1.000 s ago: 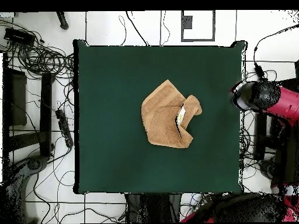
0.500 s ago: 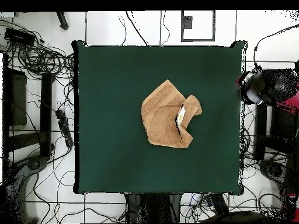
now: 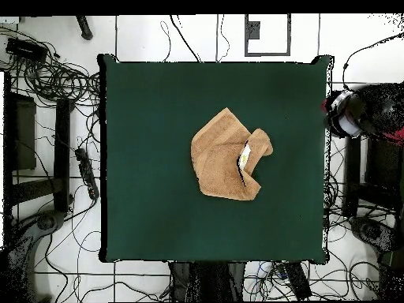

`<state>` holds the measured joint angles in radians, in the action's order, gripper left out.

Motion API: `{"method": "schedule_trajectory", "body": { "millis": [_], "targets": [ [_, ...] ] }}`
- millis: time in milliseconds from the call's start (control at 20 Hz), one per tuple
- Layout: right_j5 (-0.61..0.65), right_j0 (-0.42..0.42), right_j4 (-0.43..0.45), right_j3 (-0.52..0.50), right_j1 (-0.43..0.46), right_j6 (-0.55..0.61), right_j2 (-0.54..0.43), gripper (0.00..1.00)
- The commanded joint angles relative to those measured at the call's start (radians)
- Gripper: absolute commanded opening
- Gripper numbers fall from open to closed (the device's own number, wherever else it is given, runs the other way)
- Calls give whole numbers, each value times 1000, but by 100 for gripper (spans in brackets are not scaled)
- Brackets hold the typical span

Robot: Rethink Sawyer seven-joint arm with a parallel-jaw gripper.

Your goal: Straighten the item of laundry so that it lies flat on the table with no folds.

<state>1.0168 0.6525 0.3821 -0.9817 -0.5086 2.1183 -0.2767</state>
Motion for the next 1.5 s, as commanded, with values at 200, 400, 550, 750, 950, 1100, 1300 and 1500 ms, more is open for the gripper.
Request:
{"method": "schedule_trajectory", "body": {
  "millis": [200,400,550,750,950,1100,1300,1500],
  "targets": [
    [30,-131,-9,-194,-8,-216,-112,100],
    [-33,-176,-22,-232,-20,-50,-69,100],
    [-70,-199,-27,-253,-26,13,-51,100],
    [-108,-205,-54,-292,-36,41,-48,100],
    [-120,-221,-70,-327,-61,67,-23,100],
    [-126,-233,-69,-358,-75,64,-9,100],
    [-138,-253,-70,-397,-75,89,10,100],
    [-182,-264,-72,-422,-54,124,21,100]
  ]
}}
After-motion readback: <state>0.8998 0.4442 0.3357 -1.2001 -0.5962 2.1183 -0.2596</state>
